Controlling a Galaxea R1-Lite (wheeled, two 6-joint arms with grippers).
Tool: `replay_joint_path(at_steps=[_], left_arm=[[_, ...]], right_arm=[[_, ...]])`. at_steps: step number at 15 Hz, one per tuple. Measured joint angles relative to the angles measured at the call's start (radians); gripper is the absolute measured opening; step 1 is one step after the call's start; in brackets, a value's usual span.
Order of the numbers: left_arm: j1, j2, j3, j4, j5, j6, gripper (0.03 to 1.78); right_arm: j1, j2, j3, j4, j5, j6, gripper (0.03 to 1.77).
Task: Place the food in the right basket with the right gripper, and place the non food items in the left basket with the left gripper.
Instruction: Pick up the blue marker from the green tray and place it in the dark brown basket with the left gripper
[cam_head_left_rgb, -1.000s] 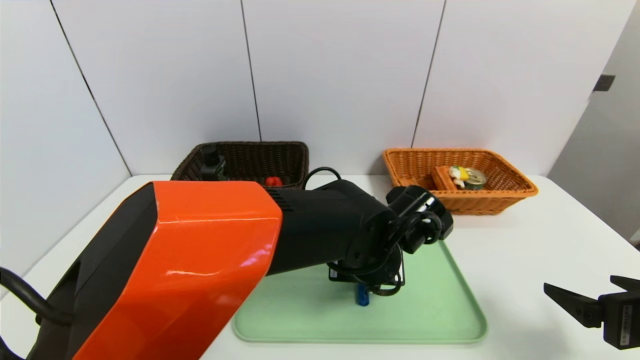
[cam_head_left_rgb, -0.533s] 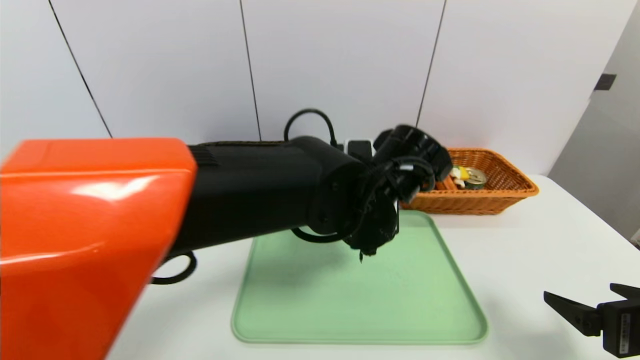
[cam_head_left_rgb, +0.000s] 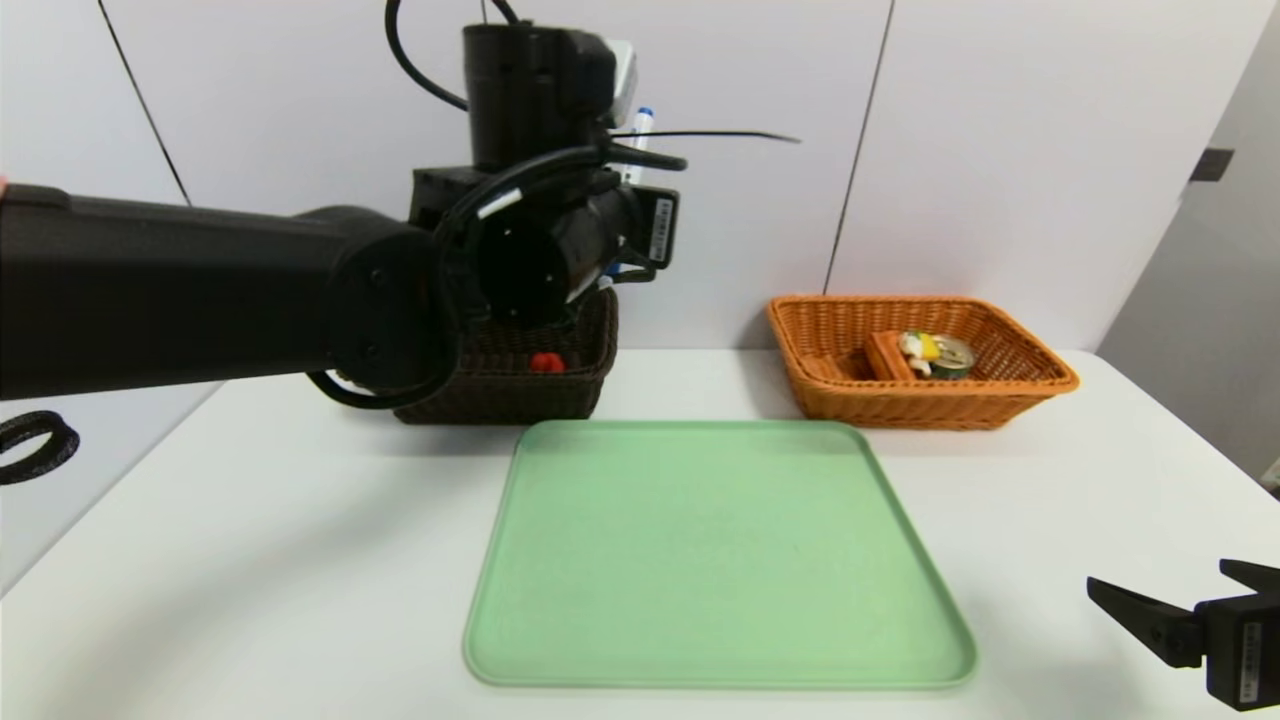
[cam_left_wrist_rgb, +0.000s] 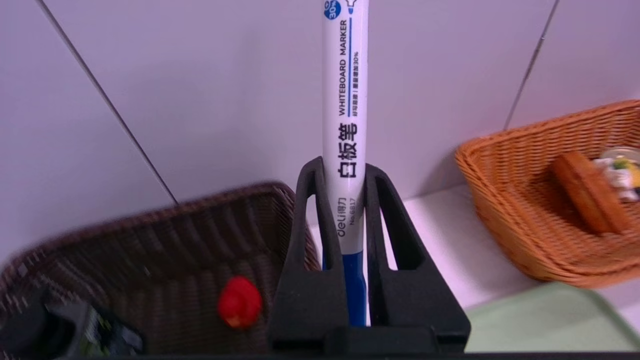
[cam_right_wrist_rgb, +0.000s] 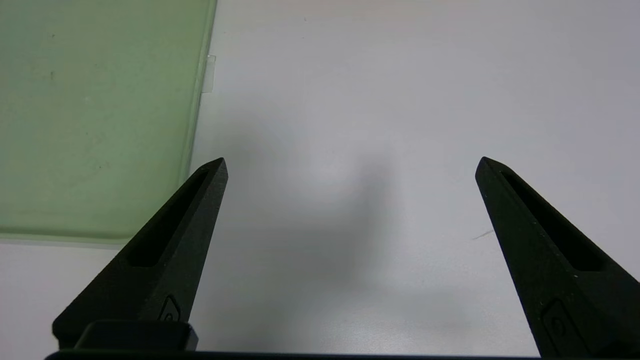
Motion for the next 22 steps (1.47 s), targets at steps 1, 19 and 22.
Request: replay_joint_path(at_steps=[1,19,22], left_arm=[[0.054,0.007,0.069,-0.143,-0.064,0.081,0.17],[0.273,0.274,0.164,-0.527,-0.13,0.033,0.17],[0.281,0.279,0.179,-0.527,-0.129,0.032,0.17]], right_arm=[[0.0,-0.001,0.0,0.0,0.0,-0.001,1.71],[0.0,-0.006,0.009,0.0,0.002,0.001,1.71],[0.0,-0.005,0.007,0.0,0.002,0.0,1.71]])
